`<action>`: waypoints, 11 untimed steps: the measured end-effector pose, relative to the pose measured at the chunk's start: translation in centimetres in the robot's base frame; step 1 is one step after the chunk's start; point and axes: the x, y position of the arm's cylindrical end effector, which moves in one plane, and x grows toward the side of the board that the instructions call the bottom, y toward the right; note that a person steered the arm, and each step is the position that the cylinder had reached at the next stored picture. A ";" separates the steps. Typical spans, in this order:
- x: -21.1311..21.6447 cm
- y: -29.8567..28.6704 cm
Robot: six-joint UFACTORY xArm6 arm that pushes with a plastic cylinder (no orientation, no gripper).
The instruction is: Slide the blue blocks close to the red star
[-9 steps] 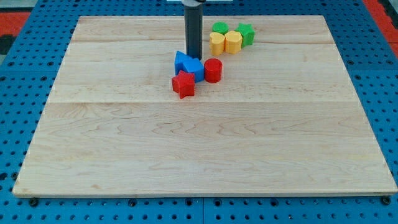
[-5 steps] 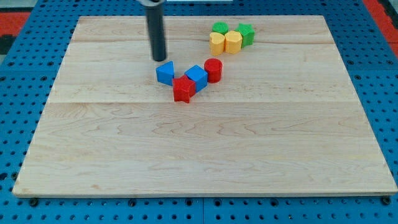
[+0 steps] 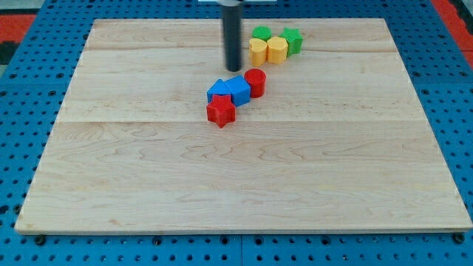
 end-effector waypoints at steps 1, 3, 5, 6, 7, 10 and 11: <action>0.9 3.4; 2.5 3.1; 5.9 -3.7; 6.9 -4.3; 2.0 -4.9; 6.7 -9.3; 7.9 -9.2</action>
